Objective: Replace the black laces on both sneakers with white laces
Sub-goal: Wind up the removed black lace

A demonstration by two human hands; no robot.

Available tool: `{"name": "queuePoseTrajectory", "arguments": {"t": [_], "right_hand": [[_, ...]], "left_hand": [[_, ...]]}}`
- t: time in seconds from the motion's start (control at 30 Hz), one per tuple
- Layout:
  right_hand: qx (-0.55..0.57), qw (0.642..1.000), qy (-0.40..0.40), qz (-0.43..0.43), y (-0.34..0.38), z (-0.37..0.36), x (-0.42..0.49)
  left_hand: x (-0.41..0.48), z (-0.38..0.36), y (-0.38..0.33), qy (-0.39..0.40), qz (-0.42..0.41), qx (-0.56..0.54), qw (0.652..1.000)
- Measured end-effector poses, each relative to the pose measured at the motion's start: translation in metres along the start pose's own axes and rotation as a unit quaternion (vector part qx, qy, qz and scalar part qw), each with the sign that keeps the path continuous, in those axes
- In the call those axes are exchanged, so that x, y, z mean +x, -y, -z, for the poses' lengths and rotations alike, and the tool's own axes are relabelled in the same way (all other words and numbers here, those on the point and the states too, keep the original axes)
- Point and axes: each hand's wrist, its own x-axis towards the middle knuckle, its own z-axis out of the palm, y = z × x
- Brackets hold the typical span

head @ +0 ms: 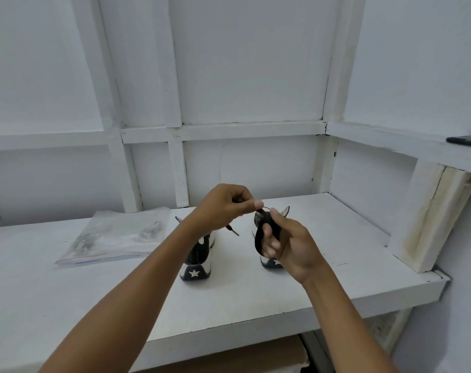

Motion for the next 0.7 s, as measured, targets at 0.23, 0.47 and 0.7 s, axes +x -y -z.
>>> {"name": "queuePoseTrajectory", "arguments": {"t": [0.23,0.47,0.7], "right_hand": [[0.22,0.974,-0.017,0.058,-0.004,0.013,0.007],[0.046,0.991,-0.114,0.057,-0.011,0.016,0.005],[-0.018,0.992,-0.099,0.076,-0.012,0.011,-0.001]], "left_hand": [[-0.018,-0.042,0.022,0.059,0.051,0.066,0.995],[-0.026,-0.055,0.004,0.067,0.017,0.113,0.991],[-0.02,-0.065,-0.019,-0.035,0.152,-0.163,0.974]]}}
